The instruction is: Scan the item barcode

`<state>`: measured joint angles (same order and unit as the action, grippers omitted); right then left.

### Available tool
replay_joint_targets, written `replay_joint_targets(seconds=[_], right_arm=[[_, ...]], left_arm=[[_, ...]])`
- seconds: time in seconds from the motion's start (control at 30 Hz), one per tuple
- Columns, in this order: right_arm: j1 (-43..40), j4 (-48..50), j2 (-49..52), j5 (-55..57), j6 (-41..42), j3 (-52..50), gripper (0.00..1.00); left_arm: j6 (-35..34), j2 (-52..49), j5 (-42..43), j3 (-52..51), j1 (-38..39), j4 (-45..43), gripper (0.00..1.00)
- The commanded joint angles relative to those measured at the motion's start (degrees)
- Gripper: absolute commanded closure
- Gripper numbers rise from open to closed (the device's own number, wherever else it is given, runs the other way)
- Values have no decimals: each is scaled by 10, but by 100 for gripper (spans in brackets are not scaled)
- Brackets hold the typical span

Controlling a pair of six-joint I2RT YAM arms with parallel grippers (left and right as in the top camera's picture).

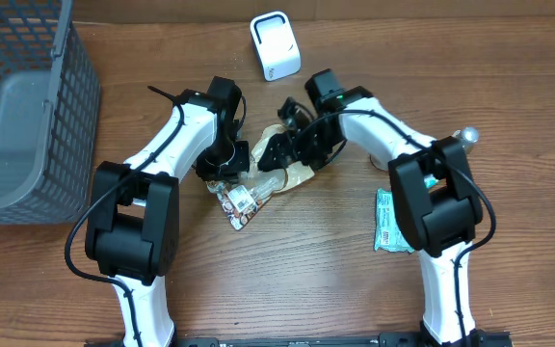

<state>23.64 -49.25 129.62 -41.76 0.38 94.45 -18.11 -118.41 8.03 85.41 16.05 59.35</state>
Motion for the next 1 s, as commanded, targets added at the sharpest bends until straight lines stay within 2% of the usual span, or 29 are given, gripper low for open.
replay_joint_targets(seconds=[0.0,0.07,0.17,0.4,0.47,0.57,0.77,0.97], right_arm=[[30,6,26,-4,18,-3,20],[37,12,26,-9,18,-3,29],[42,23,26,-13,26,-3,35],[40,24,26,-14,26,-3,69],[39,24,26,-14,26,-3,73],[37,23,23,-14,26,-2,76],[36,23,-11,-2,24,6,96],[36,22,-87,81,12,37,96]], left_arm=[[-8,-4,-23,-14,-1,-9,96],[-8,-4,-25,-14,0,-12,96],[-8,-4,-26,-14,1,-12,96],[-7,-3,-8,-5,-2,-13,96],[-8,-1,-6,19,-10,2,96],[-7,2,-5,113,-34,63,96],[1,2,-12,262,-82,120,96],[1,2,-12,314,-132,96,84]])
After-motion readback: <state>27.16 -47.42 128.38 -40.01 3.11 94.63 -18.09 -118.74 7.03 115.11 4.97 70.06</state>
